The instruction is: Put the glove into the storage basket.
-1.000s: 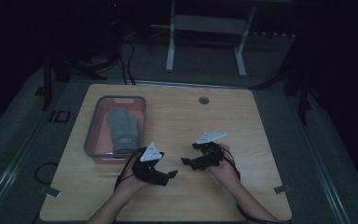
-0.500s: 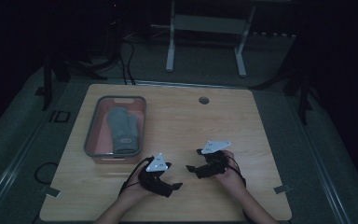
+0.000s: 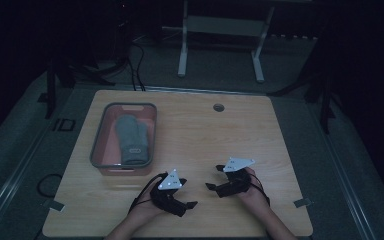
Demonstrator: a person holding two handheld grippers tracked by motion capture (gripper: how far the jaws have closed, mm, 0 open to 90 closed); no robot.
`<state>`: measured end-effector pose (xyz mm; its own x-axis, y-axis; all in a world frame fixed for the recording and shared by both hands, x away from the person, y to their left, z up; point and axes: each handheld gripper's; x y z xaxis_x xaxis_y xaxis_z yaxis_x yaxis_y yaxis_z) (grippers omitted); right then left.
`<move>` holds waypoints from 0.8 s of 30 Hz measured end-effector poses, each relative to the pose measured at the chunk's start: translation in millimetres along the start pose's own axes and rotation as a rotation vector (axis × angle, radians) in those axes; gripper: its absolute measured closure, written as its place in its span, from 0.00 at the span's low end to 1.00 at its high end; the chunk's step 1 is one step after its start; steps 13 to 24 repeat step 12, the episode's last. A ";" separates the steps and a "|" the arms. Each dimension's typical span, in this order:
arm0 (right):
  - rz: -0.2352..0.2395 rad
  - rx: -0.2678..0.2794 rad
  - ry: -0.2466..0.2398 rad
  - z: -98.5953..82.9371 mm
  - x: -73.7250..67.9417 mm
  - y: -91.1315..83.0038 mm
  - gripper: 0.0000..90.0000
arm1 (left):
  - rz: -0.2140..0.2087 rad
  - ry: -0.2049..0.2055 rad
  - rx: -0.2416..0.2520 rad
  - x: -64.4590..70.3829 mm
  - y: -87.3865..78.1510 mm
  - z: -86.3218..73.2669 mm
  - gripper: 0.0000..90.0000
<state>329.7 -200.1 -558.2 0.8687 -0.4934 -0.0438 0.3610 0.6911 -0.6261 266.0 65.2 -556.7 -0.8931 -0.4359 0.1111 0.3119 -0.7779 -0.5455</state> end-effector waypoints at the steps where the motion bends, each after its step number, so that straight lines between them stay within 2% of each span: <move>1: -0.005 0.001 0.002 -0.8 0.4 0.1 0.20 | -0.006 -0.002 -0.002 0.3 0.2 -0.3 0.16; 7: -0.005 0.018 0.008 -1.1 2.0 -2.0 0.20 | -0.003 0.004 -0.002 1.5 0.5 0.3 0.16; 24: -0.013 0.015 0.011 -1.8 2.6 -2.1 0.20 | -0.006 0.005 0.000 1.8 0.2 -0.1 0.16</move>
Point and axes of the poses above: each handheld gripper's, and its own axes: y roughly forward along the jaws, z roughly out of its top, x roughly to its right, and after that the axes turned 1 degree about y, right-handed
